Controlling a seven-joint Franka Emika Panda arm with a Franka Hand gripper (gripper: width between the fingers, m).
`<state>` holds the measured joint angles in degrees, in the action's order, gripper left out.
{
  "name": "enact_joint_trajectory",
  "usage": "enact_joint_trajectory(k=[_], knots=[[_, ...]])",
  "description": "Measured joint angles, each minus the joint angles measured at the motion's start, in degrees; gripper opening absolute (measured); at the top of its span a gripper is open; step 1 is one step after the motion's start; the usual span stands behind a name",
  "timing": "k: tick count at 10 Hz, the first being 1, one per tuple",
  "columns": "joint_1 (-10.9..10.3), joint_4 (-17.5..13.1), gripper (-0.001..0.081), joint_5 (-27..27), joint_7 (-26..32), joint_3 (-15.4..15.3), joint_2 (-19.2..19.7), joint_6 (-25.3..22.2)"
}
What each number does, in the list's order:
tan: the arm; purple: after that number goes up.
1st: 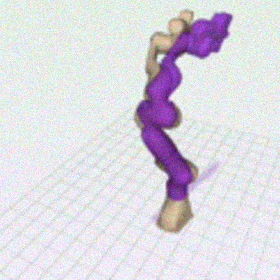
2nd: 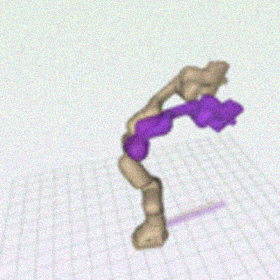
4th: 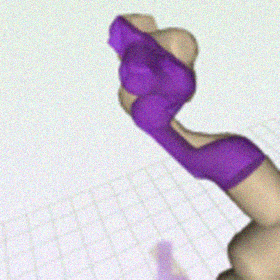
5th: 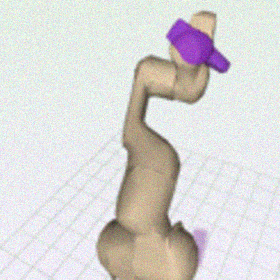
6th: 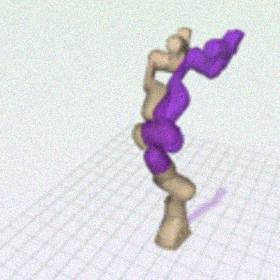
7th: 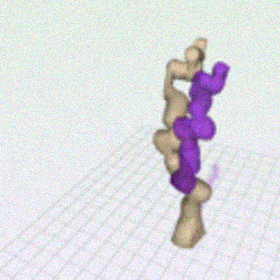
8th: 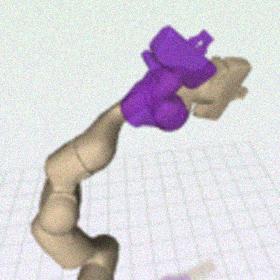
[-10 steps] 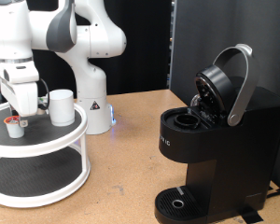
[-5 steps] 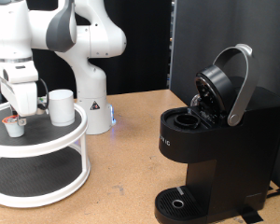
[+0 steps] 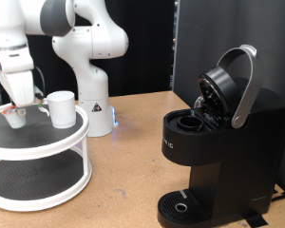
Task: Make a cup of coffee with the keurig machine
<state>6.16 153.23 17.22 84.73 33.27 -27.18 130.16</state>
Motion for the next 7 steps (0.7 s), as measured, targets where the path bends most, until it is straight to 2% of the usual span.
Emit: enact_joint_trajectory(k=[4, 5, 7], knots=[[-1.2, -6.1, 0.037, -1.9, 1.7, -1.1, -2.3, -9.3], [-1.4, -6.9, 0.0057, -1.9, 2.0, -1.3, -2.5, -10.6], [-1.4, -6.7, 0.0057, -1.9, 1.8, -1.2, -2.5, -10.5]])
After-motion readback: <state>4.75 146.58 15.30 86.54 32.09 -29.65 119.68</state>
